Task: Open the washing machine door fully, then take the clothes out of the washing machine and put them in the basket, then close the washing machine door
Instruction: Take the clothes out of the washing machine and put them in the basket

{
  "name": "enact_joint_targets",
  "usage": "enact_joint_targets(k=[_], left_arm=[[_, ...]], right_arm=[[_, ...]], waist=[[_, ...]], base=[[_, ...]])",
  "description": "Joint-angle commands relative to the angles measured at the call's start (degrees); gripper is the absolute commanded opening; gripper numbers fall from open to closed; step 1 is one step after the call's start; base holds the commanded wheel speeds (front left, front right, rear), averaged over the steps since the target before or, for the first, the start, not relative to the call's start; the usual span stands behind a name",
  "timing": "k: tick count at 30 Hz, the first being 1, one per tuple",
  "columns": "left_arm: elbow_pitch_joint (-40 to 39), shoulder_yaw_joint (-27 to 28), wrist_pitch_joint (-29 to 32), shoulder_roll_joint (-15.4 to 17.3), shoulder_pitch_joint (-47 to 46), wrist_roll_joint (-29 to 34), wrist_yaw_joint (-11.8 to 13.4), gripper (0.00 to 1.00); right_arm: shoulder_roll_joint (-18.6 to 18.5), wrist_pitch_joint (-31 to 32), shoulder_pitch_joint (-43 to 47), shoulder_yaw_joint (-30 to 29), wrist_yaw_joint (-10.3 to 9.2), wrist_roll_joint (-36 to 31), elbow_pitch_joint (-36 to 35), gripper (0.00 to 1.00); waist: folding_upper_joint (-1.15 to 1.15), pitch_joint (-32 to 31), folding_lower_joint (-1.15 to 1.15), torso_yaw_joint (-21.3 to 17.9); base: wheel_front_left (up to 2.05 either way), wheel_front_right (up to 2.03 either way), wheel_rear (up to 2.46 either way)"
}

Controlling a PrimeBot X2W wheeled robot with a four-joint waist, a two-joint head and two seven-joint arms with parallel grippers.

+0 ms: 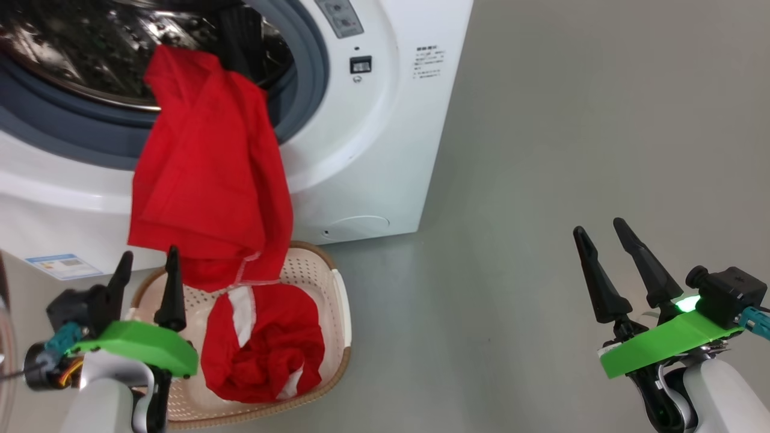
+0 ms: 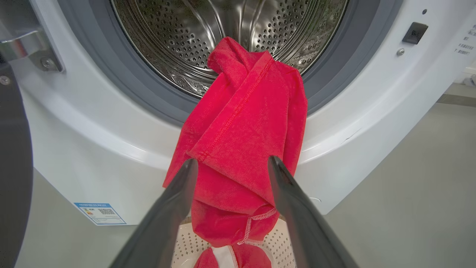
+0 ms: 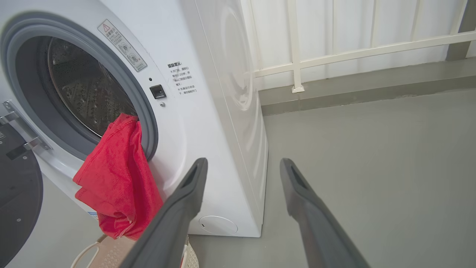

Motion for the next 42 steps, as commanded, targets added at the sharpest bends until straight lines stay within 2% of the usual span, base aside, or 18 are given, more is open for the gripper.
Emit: enact_joint_targets(k=[1,12,20,30,42], left_arm=[[1.6,1.4,0.0,1.9,-3.2,-0.7,-0.9,1.00],[21.6,-1.0,0.3,3.7,-16.2,-1.6,-2.3,1.00],[32.5,-2.5,-0.8,5.0,-23.8,-2.0,-2.7,1.00],[39.6,-3.3,-1.1,5.9,-30.1,-2.9,-2.9,1.00],[44.8,-5.6,1.7,7.3,-37.5,-2.3,-2.7,1.00]], right_arm=[[-0.4,-0.3,-1.1,0.9,0.09,-0.3,-1.3,1.00],[0.6,-0.3,-3.0,1.7,0.09,-0.2,-1.5,1.00],[1.2,-0.3,-3.8,1.9,0.09,0.0,-1.5,1.00],[2.0,-0.3,-4.7,1.5,0.09,0.0,-2.0,1.00],[3.3,-0.3,-6.5,1.6,0.09,0.0,-2.2,1.00]], waist=[[0.00,1.0,0.00,-0.9],[0.00,4.2,0.00,-3.8],[0.00,6.2,0.00,-6.1],[0.00,9.0,0.00,-7.3],[0.00,11.9,0.00,-8.3]], base=[[0.00,0.00,0.00],[0.00,0.00,0.00],[0.00,0.00,0.00],[0.00,0.00,0.00],[0.00,0.00,0.00]])
